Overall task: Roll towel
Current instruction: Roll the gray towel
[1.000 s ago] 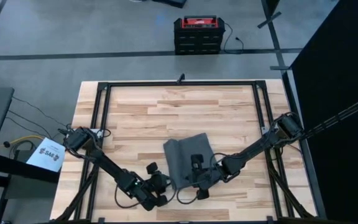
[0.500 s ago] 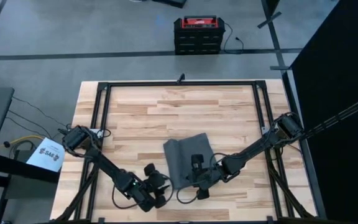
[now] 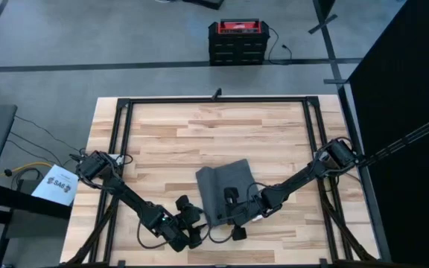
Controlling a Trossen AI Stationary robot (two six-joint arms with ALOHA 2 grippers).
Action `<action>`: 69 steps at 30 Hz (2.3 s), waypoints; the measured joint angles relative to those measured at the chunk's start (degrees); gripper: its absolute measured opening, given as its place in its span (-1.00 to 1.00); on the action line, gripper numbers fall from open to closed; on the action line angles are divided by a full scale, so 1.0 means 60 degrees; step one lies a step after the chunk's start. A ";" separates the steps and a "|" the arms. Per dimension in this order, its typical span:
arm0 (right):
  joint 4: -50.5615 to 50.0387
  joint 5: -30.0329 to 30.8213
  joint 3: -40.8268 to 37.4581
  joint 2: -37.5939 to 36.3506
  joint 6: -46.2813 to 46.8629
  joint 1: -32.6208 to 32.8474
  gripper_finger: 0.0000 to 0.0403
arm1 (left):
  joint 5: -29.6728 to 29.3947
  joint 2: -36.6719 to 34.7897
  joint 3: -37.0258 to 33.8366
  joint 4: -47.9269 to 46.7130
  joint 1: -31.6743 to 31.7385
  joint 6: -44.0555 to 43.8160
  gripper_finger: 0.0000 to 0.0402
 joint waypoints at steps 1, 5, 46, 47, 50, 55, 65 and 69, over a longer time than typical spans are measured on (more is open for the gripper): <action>-0.0027 0.0002 0.0000 0.0000 0.0000 -0.0035 -1.00 | 0.0061 0.0059 -0.0004 0.0089 0.0070 0.0061 0.07; 0.0249 -0.0169 0.0004 0.0256 -0.0001 -0.0059 -1.00 | 0.0259 0.0140 0.0012 0.0483 0.0161 0.0330 0.07; 0.1417 -0.0345 0.0011 0.0546 -0.0249 -0.0047 -1.00 | 0.0730 0.0144 0.0012 0.1001 0.0338 0.0550 0.06; 0.1484 -0.0367 0.0011 0.0546 -0.0290 -0.0051 -1.00 | 0.0744 0.0144 0.0012 0.1019 0.0358 0.0607 0.06; 0.1553 -0.0498 0.0011 0.0629 -0.0296 -0.0098 -1.00 | 0.0748 0.0144 0.0012 0.1042 0.0385 0.0662 0.06; 0.1637 -0.0628 0.0014 0.0885 -0.0310 -0.0162 -1.00 | 0.0780 0.0149 0.0012 0.1006 0.0385 0.0683 0.06; 0.0736 -0.0654 0.0011 0.0589 -0.0134 -0.0046 -1.00 | 0.0735 0.0155 0.0012 0.0951 0.0363 0.0646 0.06; 0.0051 -0.0575 0.0011 0.0078 -0.0138 0.0048 -1.00 | 0.1032 0.0155 0.0019 0.0903 0.0363 0.0602 0.06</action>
